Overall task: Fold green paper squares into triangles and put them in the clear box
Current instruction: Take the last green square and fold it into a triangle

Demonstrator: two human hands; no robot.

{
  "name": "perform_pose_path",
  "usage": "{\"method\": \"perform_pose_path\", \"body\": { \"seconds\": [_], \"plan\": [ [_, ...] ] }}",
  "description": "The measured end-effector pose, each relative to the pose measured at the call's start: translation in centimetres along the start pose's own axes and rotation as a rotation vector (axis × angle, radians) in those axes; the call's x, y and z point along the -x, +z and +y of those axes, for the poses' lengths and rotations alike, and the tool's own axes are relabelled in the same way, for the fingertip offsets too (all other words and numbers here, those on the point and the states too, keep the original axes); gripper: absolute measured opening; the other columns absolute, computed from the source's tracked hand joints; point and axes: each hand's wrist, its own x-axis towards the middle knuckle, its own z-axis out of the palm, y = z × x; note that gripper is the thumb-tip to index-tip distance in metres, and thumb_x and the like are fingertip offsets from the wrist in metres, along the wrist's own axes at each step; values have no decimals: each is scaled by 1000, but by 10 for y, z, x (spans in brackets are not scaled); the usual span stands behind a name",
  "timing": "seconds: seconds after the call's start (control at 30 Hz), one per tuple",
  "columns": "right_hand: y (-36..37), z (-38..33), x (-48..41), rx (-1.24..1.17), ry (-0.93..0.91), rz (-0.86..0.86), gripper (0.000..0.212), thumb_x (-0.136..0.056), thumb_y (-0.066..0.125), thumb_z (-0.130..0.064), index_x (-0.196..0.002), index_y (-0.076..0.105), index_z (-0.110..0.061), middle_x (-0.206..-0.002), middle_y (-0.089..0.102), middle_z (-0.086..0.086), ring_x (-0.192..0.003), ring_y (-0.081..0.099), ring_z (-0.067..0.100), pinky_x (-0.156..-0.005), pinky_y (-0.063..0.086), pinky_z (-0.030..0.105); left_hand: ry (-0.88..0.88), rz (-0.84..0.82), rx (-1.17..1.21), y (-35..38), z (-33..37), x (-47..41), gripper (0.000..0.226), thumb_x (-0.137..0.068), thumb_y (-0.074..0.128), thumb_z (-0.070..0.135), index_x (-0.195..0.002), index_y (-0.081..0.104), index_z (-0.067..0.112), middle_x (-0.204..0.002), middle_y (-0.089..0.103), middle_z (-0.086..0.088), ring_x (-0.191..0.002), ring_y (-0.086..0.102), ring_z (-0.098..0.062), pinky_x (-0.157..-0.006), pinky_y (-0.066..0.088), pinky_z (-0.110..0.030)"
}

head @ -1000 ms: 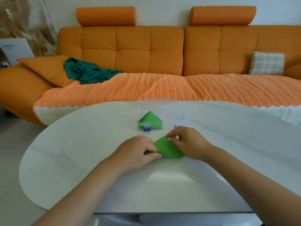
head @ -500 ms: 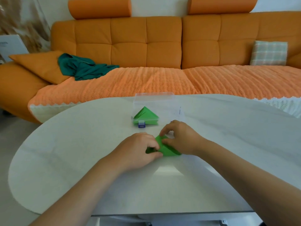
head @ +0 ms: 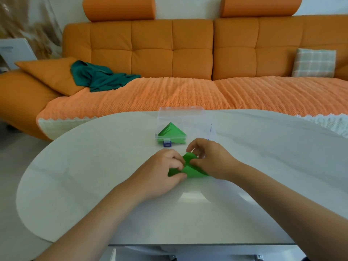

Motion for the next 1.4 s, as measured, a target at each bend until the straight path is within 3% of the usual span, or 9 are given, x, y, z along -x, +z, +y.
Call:
{"method": "perform_pose_path", "body": {
  "seconds": [0.17, 0.3, 0.4, 0.6, 0.8, 0.97, 1.13, 1.3, 1.4],
  "plan": [
    [-1, -11, 4, -263, 70, 11, 30, -81, 70, -3, -103, 69, -24, -75, 68, -5, -61, 58, 4, -61, 51, 20, -112, 86, 78, -5, 0, -3, 14, -88, 70, 35, -76, 67, 29, -128, 50, 24, -124, 37, 6, -102, 21, -13],
    [-3, -18, 9, -430, 138, -12, 11, -89, 68, -14, -87, 77, -22, -78, 75, -3, -63, 63, 6, -57, 50, 19, -214, 105, 235, -4, 0, -4, 13, -88, 69, 31, -76, 68, 26, -85, 65, 14, -83, 59, -1, -78, 45, -21],
    [-6, -21, 10, -498, 162, -16, 15, -91, 65, -23, -83, 78, -20, -76, 73, -4, -66, 62, 5, -62, 50, 20, -267, 158, 309, -3, 1, -6, 4, -89, 69, 27, -85, 70, 29, -72, 64, 18, -65, 54, 0, -64, 43, -18],
    [-6, -21, 12, -392, 154, 23, 2, -83, 77, -19, -85, 77, -20, -79, 76, -1, -67, 66, 6, -69, 55, 21, -281, 267, 465, 3, 4, -8, 27, -88, 70, 17, -107, 59, 34, -81, 69, 7, -77, 63, -16, -76, 48, -30],
    [-7, -24, 14, -378, 151, 71, 3, -84, 77, -23, -82, 78, -22, -75, 76, -5, -60, 62, -1, -57, 49, 12, -311, 356, 453, 6, 8, -10, 23, -89, 70, 19, -108, 74, 32, -89, 72, 12, -85, 66, -7, -78, 51, -21],
    [-7, -22, 14, -381, 142, 67, 4, -86, 75, -20, -86, 78, -23, -78, 76, -6, -65, 65, -1, -59, 49, 10, -304, 366, 450, 8, 12, -8, 31, -90, 70, 19, -120, 71, 27, -115, 70, 16, -105, 63, 6, -89, 46, -9],
    [-4, -20, 15, -356, 105, 58, 15, -90, 69, -19, -97, 79, -27, -84, 77, -9, -78, 70, 3, -70, 54, 15, -255, 388, 361, 9, 14, -9, 31, -91, 69, 18, -122, 70, 23, -112, 70, 16, -104, 62, 4, -89, 43, -6],
    [0, -23, 17, -84, -3, 105, 27, -99, 53, -27, -120, 70, -33, -103, 71, -14, -88, 64, 3, -83, 51, 21, -257, 437, 377, 11, 15, -9, 30, -92, 68, 18, -121, 70, 23, -105, 70, 17, -99, 63, 4, -85, 45, -8],
    [6, -26, 21, 28, -105, 101, 29, -101, 45, -26, -118, 67, -34, -98, 64, -7, -87, 57, 11, -82, 48, 31, -233, 453, 359, 14, 17, -9, 30, -92, 67, 16, -121, 71, 23, -104, 72, 12, -97, 64, -1, -86, 48, -14]
  ]
}}
